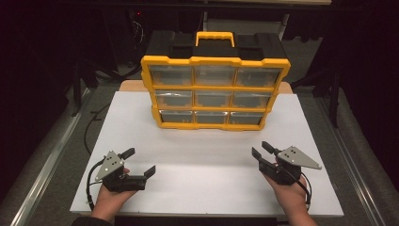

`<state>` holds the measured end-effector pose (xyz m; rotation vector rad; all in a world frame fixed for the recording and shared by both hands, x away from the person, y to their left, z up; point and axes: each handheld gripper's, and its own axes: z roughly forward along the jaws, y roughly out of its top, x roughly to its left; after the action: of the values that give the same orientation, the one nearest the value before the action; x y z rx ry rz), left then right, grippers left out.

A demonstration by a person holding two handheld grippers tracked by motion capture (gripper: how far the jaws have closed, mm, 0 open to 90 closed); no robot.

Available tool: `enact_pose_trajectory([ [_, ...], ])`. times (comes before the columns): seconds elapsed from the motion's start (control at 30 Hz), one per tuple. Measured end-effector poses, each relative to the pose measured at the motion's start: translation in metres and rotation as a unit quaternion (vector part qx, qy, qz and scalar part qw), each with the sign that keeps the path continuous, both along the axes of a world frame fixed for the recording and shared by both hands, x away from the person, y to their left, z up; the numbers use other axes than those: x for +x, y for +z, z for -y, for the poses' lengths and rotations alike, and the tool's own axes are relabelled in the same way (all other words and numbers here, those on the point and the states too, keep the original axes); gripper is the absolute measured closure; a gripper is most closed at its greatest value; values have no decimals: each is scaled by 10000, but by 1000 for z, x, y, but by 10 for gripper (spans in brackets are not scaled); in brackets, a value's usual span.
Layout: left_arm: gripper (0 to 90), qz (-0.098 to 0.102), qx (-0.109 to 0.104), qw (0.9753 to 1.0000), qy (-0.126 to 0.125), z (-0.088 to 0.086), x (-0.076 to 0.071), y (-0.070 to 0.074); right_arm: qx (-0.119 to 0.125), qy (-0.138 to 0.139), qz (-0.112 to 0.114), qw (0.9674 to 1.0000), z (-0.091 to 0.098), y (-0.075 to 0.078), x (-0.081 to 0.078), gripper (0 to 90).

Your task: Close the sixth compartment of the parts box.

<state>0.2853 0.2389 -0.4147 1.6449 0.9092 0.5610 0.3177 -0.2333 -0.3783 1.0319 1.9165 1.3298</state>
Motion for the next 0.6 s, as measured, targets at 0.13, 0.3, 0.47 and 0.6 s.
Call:
enact_pose_trajectory([
  [0.13,1,0,-5,10000,-11,1,0,0,57,-40,16,10000,5,-3,-3,378],
  [0.3,1,-7,4,10000,-21,1,0,0,156,96,66,9998,9,-4,-8,234],
  [0.47,1,-5,10,10000,-18,1,0,0,81,206,-43,9997,7,-7,-9,119],
  [0.6,1,-6,-5,10000,-2,1,0,0,111,206,-39,9997,5,-7,-10,55],
])
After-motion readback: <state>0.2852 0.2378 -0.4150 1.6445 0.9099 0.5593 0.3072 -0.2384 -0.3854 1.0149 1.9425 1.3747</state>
